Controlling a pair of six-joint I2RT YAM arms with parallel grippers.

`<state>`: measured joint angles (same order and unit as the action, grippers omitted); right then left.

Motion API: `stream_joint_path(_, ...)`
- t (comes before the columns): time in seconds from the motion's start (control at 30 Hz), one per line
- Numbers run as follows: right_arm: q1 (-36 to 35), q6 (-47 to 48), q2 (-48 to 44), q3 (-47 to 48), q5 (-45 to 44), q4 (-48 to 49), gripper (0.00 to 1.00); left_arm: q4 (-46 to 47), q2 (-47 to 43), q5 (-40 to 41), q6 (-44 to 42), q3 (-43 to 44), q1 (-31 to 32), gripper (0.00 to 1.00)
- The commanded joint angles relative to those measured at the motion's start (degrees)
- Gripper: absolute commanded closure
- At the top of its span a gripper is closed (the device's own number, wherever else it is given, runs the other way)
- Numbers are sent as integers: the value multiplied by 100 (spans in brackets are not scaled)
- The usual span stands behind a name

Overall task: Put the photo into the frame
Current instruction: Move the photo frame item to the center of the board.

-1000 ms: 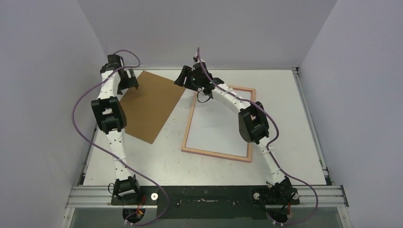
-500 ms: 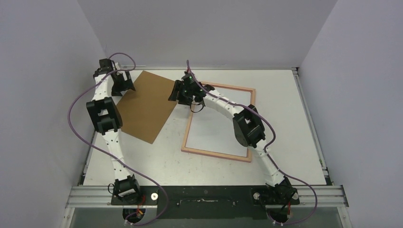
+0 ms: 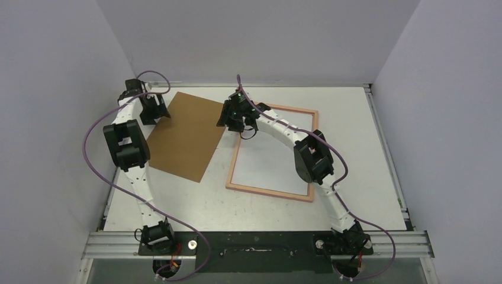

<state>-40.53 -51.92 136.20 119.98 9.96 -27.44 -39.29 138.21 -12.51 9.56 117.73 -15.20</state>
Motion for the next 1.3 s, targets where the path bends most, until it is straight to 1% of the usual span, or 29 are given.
stream_joint_path(0.0, -29, 24, -36, 376, -570, -623, 45, -163, -425, 137, 331, -1000, 44, 29)
stream_joint_path(0.1, -34, 126, 25, 338, -773, -844, 40, -86, -662, 196, 378, -1459, 51, 30)
stream_joint_path(0.27, -34, 112, 125, 274, -499, -820, 38, -25, -971, 367, 397, -1989, 57, 30)
stream_joint_path(0.4, -51, 28, 196, 165, -48, -511, 38, -12, -1171, 425, 388, -2271, 53, 30)
stream_joint_path(0.6, -84, -32, 302, 157, 39, -515, 41, -23, -1329, 468, 441, -2590, 52, 30)
stream_joint_path(0.87, -219, -153, 533, 275, -284, -820, 42, -25, -1422, 498, 520, -2716, 56, 30)
stream_joint_path(1.0, -313, -136, 822, 779, -550, -1200, 42, -35, -1427, 440, 541, -2747, 53, 30)
stream_joint_path(1.13, -323, -356, 897, 746, -656, -1335, 42, -61, -1436, 400, 561, -2781, 55, 30)
stream_joint_path(1.27, -324, -535, 965, 680, -358, -1142, 42, -87, -1486, 319, 573, -2825, 53, 30)
